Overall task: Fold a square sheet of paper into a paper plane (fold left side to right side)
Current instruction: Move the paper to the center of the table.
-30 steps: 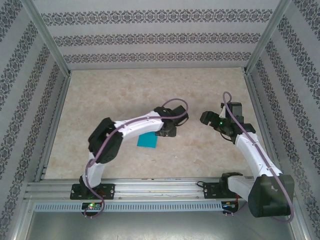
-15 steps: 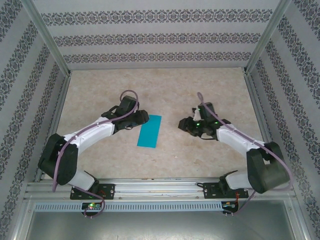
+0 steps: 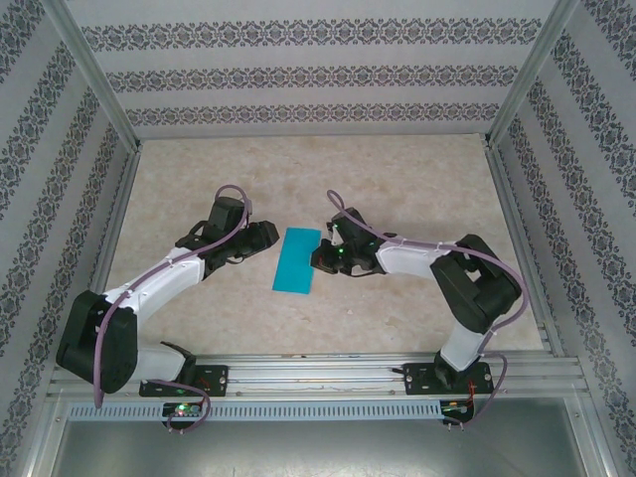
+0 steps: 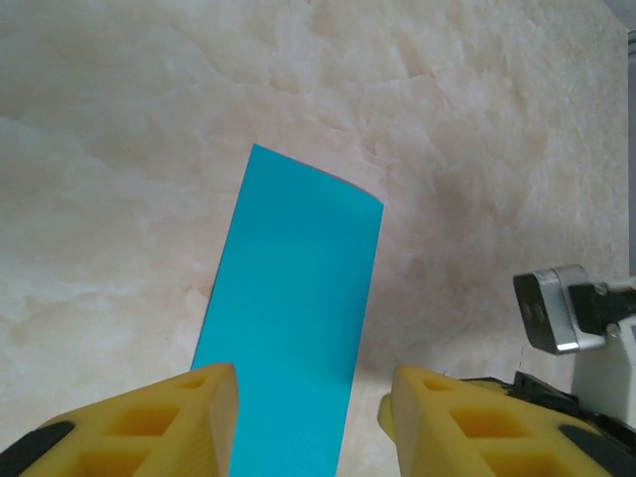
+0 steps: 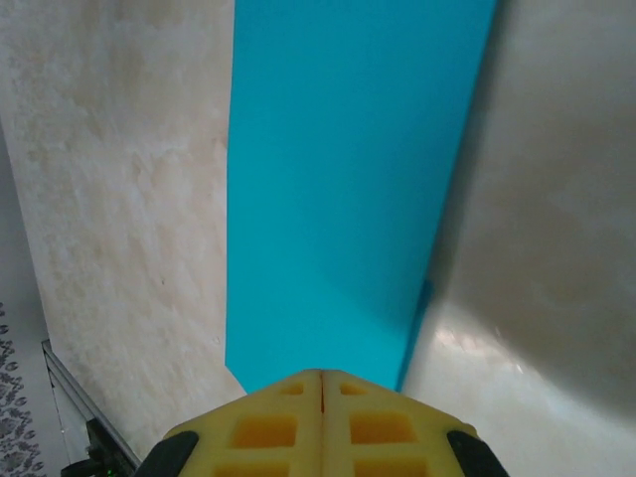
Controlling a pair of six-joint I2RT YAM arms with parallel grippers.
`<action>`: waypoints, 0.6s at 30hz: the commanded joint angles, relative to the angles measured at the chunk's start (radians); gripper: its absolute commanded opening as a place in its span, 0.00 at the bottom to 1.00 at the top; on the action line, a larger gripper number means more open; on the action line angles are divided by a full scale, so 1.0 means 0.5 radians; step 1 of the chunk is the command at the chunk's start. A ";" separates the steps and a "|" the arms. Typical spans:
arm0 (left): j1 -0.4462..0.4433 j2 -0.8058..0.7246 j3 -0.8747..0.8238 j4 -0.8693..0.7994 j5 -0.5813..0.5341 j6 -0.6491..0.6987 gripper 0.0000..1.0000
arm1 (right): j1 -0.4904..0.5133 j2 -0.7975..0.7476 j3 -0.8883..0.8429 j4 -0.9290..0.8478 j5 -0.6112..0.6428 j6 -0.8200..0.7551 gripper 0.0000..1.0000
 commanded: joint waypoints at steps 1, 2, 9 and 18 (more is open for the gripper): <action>0.034 -0.040 -0.002 -0.085 0.027 0.103 0.44 | 0.019 0.101 0.087 0.028 0.018 0.022 0.00; 0.036 -0.038 0.003 -0.099 0.039 0.120 0.44 | 0.024 0.131 0.102 0.021 0.007 0.025 0.00; 0.036 -0.033 0.011 -0.153 0.050 0.150 0.43 | 0.022 0.239 0.128 -0.047 -0.012 -0.004 0.00; 0.036 0.079 0.021 -0.210 0.194 0.146 0.41 | -0.038 0.277 0.125 -0.273 0.026 -0.154 0.00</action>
